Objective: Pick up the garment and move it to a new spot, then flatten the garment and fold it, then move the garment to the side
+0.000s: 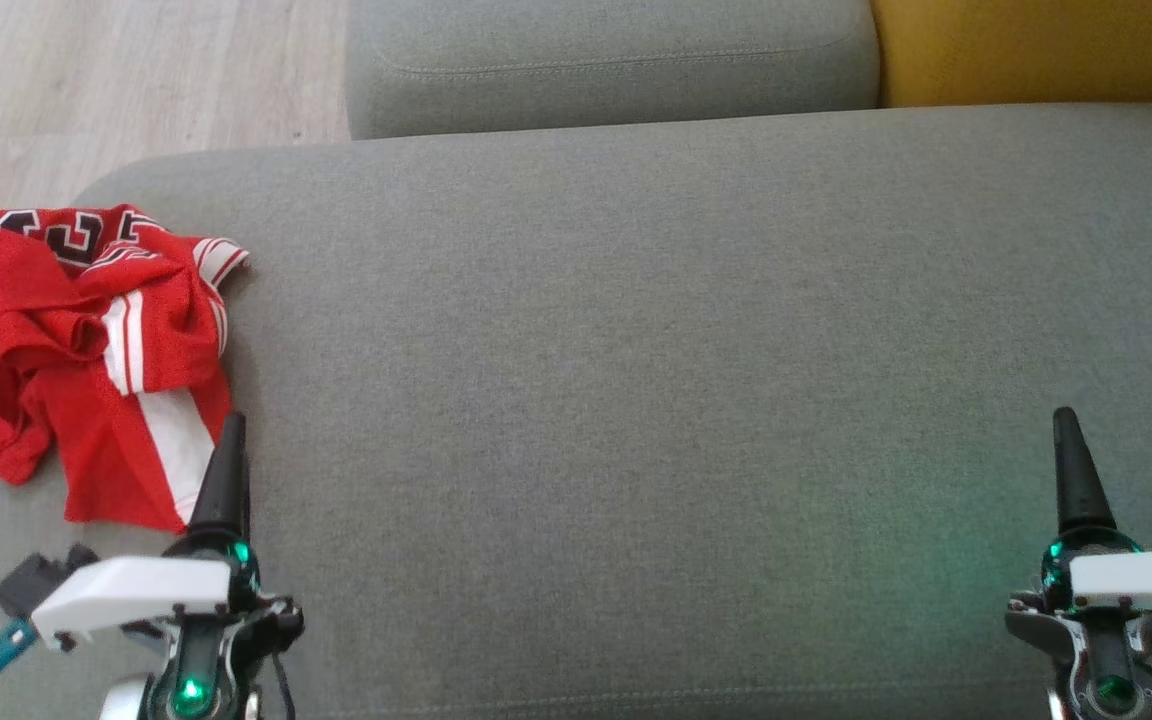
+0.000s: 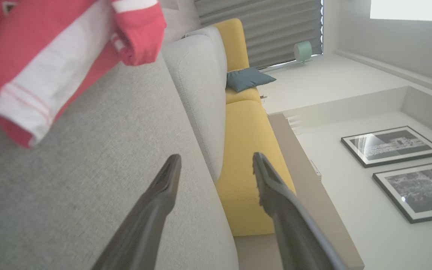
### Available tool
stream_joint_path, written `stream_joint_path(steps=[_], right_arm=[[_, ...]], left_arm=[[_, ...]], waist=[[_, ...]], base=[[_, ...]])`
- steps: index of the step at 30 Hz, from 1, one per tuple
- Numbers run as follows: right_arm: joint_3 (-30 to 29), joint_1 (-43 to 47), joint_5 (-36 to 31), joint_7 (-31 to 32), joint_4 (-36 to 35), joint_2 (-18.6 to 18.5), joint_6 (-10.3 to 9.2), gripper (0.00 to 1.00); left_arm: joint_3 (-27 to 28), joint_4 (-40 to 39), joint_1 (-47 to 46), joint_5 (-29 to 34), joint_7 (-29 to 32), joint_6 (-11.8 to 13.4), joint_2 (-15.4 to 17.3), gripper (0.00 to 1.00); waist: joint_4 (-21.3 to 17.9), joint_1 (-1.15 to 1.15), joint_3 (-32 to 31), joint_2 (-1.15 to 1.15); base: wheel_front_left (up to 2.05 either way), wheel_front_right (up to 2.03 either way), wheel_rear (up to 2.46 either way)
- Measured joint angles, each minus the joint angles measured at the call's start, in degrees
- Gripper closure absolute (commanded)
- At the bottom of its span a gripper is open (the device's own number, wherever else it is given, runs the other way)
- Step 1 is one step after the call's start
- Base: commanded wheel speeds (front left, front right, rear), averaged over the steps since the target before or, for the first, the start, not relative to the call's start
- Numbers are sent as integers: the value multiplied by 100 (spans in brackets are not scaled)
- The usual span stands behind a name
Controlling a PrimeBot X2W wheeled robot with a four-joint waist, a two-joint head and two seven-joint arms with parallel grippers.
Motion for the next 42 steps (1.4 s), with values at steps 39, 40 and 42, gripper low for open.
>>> stream_joint_path(steps=[39,40,42], right_arm=[[516,0,-3317,-248,-667,-175,0,0],[525,0,-3393,-256,-669,-175,0,0],[542,1,-3512,-283,-669,-175,0,0]], left_arm=[[-457,-525,-138,3638,-615,151,190,0],[-475,-531,-133,3705,-630,151,193,0],[-520,-550,-124,3855,-667,177,199,0]], waist=[[-204,0,129,0],[-208,0,129,0],[-218,0,128,0]], base=[[0,0,0],[0,0,0],[0,0,0]])
